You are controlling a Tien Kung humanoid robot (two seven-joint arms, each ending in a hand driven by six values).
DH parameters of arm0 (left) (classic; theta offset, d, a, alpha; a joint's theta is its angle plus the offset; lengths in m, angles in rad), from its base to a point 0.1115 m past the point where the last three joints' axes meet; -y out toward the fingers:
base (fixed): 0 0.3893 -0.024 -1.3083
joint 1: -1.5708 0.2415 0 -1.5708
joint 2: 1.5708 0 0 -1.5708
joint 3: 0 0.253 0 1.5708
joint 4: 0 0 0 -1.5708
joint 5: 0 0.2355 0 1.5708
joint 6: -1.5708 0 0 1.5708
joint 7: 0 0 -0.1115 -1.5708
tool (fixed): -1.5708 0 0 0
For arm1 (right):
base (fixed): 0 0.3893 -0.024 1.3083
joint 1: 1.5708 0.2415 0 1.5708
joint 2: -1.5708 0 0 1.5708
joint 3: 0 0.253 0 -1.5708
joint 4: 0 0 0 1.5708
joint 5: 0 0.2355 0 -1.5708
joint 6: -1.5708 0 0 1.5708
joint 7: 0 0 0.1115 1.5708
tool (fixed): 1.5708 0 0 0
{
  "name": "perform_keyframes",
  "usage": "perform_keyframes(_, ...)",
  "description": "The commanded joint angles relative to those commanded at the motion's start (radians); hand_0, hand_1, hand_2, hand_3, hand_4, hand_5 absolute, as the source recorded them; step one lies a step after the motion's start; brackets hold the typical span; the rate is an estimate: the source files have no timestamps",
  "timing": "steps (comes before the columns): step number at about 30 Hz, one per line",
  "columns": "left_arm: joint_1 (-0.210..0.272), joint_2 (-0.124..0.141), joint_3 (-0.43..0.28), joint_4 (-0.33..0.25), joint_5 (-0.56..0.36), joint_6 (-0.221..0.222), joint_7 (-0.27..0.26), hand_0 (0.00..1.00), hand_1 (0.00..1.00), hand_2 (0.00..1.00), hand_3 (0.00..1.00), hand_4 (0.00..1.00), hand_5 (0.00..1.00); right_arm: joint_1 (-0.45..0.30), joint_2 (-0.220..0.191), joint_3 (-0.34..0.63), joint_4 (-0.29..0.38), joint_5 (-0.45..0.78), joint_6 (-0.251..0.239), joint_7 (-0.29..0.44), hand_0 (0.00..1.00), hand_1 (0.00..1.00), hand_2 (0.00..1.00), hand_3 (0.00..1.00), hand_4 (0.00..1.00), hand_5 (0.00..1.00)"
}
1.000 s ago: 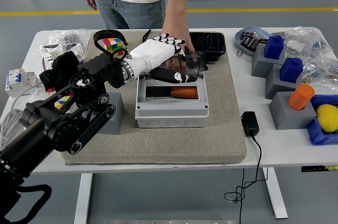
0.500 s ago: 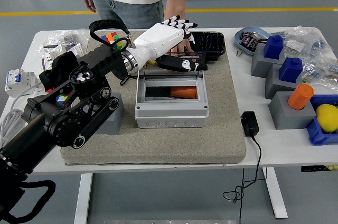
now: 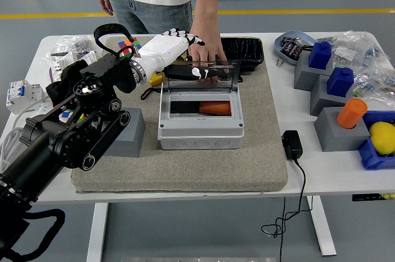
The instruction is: Fetch the battery,place it into the box,close the lid of the box
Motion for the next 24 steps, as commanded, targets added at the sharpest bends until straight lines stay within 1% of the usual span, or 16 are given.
perform_keyframes(2,0.002,0.003,0.006,-0.004,0.0,-0.008,-0.001,0.998,0.998,0.976,0.857,0.998,0.998,0.0,0.0,0.0,0.0,0.0,0.0,0.0,0.791,0.739,0.726,0.777,0.998,0.998)
perform_keyframes(3,0.003,0.005,0.009,-0.006,0.0,-0.011,-0.001,0.998,0.998,0.956,0.729,0.998,0.998,0.0,0.0,0.001,0.0,-0.001,-0.001,0.0,0.79,0.739,0.726,0.777,0.998,0.998)
perform_keyframes(8,0.005,0.013,0.034,-0.028,0.0,-0.021,-0.004,0.998,0.998,0.956,0.729,0.998,0.998,-0.001,-0.001,0.001,-0.001,-0.002,-0.001,-0.001,0.79,0.739,0.726,0.777,0.998,0.998)
perform_keyframes(9,0.005,0.014,0.038,-0.032,0.0,-0.023,-0.005,0.998,0.998,0.882,0.517,0.998,0.998,-0.002,-0.001,0.001,-0.001,-0.002,-0.001,-0.001,0.791,0.739,0.726,0.777,0.998,0.998)
perform_keyframes(14,0.01,0.02,0.055,-0.06,0.0,-0.016,-0.018,0.998,0.998,0.882,0.517,0.998,0.998,-0.004,-0.001,0.001,-0.002,-0.003,-0.002,-0.002,0.791,0.739,0.726,0.777,0.998,0.998)
perform_keyframes(15,0.01,0.02,0.058,-0.064,0.0,-0.017,-0.017,0.998,0.998,0.848,0.441,0.998,0.998,-0.005,-0.001,0.002,-0.002,-0.003,-0.002,-0.002,0.79,0.739,0.726,0.777,0.998,0.998)
perform_keyframes(17,0.01,0.022,0.071,-0.07,-0.003,-0.024,-0.015,0.998,0.998,0.848,0.441,0.998,0.998,-0.005,-0.001,0.004,-0.003,-0.005,-0.003,-0.002,0.79,0.739,0.726,0.777,0.998,0.998)
perform_keyframes(24,0.006,0.031,0.126,-0.114,-0.044,-0.023,-0.015,0.998,0.998,0.838,0.427,0.998,0.998,-0.002,-0.002,0.008,-0.003,-0.007,-0.003,-0.002,0.791,0.739,0.725,0.777,0.998,0.998)
